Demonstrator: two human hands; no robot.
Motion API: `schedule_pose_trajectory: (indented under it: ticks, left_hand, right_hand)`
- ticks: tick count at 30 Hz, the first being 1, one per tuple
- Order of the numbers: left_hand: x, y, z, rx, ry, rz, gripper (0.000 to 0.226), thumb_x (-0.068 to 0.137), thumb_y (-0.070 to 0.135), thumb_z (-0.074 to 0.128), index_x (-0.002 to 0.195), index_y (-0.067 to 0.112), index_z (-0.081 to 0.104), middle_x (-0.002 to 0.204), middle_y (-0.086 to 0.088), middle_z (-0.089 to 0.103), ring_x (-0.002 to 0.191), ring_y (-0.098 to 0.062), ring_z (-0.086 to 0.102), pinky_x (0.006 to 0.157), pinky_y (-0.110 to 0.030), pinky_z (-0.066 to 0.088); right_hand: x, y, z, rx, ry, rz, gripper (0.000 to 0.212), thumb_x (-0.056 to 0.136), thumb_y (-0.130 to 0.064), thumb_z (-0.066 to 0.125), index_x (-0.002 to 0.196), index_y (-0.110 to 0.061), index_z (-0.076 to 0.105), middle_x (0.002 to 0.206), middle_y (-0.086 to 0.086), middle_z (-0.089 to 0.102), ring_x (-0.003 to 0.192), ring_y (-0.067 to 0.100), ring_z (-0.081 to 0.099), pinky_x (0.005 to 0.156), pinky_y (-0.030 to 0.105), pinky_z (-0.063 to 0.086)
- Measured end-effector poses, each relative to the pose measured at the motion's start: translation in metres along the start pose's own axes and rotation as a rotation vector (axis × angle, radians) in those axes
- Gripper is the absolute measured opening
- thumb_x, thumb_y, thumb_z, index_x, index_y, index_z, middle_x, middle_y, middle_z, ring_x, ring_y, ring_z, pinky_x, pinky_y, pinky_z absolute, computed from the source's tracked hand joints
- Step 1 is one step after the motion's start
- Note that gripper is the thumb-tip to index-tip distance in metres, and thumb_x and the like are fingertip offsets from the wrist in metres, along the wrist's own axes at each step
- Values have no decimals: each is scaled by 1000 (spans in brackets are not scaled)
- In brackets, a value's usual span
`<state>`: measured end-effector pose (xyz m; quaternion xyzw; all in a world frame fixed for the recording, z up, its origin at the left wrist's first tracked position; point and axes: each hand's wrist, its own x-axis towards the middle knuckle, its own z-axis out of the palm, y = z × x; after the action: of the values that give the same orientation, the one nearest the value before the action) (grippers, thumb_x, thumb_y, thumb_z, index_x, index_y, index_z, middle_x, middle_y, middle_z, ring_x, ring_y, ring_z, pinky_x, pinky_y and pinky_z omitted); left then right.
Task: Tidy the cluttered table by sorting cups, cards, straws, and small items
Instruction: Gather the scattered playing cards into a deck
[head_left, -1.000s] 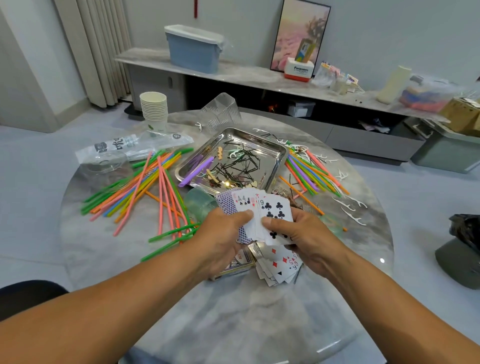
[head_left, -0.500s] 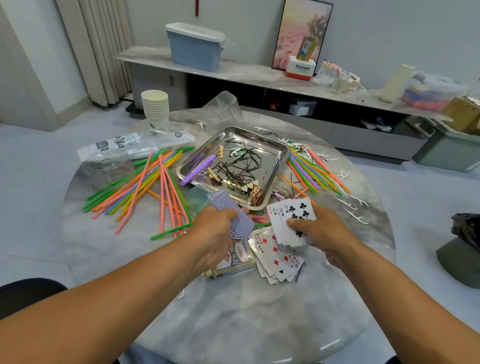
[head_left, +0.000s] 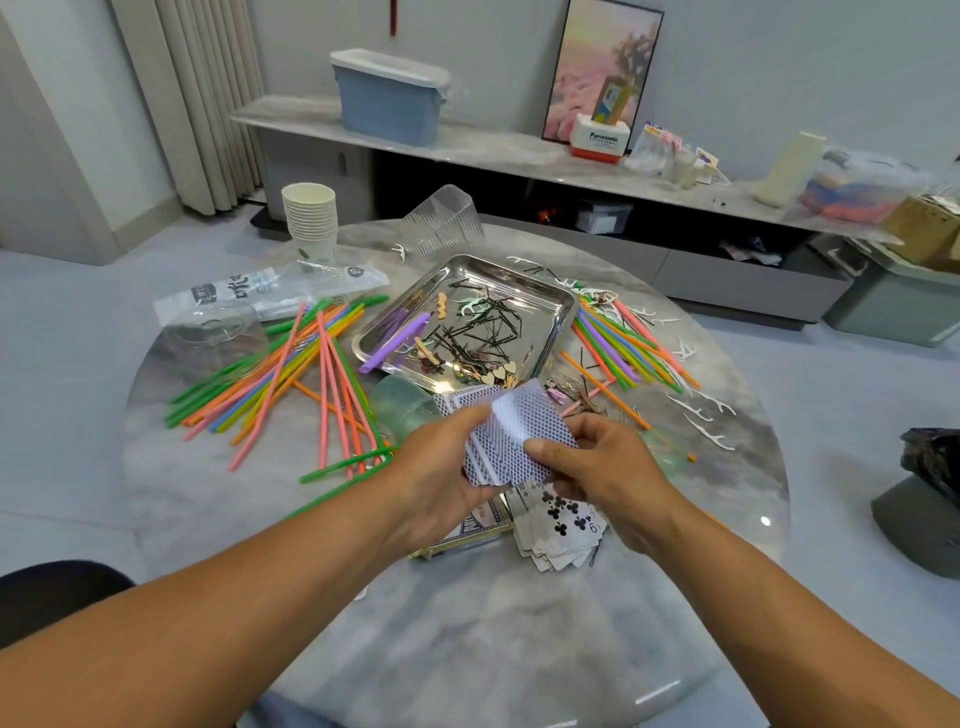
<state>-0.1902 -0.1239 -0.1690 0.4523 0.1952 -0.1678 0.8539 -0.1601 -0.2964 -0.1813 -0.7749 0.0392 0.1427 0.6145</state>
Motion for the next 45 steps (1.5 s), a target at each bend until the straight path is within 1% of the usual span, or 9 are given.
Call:
schedule_pose_trajectory:
  ticks: [6,27,31,34,36,38,40,42,45]
  left_hand:
    - [1,-5,-3,157,48,130,25,92,-7,64,111,9,67,101,-7,77,79,-17,75,60,-29,61]
    - [10,-7,-5,35,241,215,16,93,5,67,106,14,64,105,-5,74,82,-16,73,54,-29,59]
    - [13,-9,-9,62,297,200,13,95,4,65,103,13,61,109,-9,71,83,-19,71,52,-29,58]
    - [11,-13,-4,93,233,166,12,95,2,62,104,12,64,109,-10,72,90,-22,70,66,-33,59]
    - [10,-15,-1,91,156,169,20,95,-2,58,108,10,68,103,-9,75,80,-17,70,63,-32,58]
    - [9,-14,-1,90,131,171,24,95,-2,57,108,13,70,97,-5,76,75,-14,70,62,-29,57]
    - [8,-14,-3,112,123,164,22,94,1,60,104,17,70,95,-1,77,79,-15,71,64,-31,56]
    - [8,-14,-4,148,100,166,23,94,3,63,109,18,71,101,-1,78,89,-22,74,75,-38,59]
    - [8,-14,-5,182,80,187,24,93,10,68,116,19,71,106,-3,77,95,-24,75,81,-41,61]
  right_hand:
    - [-1,-7,-4,108,-100,96,28,83,-19,82,108,-13,72,95,5,78,74,14,66,64,27,53]
    - [-4,-14,-3,387,-3,145,16,100,-14,62,113,-8,67,103,12,77,86,23,75,67,32,64]
    - [-5,-9,-7,-391,332,-311,13,105,-17,50,95,-19,57,91,5,68,82,28,66,65,39,52]
    - [-14,0,11,-1057,252,-486,24,108,-30,37,107,-20,58,102,3,64,92,33,61,71,40,44]
    - [-19,10,26,-1169,165,-571,53,106,-50,23,125,-22,64,128,2,64,113,30,61,87,42,48]
    - [-20,7,31,-988,133,-534,59,104,-59,25,125,-26,68,148,0,52,134,23,49,101,39,41]
    - [-17,-1,23,-665,104,-399,30,101,-49,55,110,-26,72,143,-5,52,136,14,46,100,28,38]
    - [-14,-11,13,-413,96,-251,21,86,-34,80,103,-26,69,121,-9,65,113,14,63,93,33,50]
    - [-9,-18,1,-51,-11,-72,57,77,-7,87,125,-17,56,91,7,78,77,21,75,69,39,62]
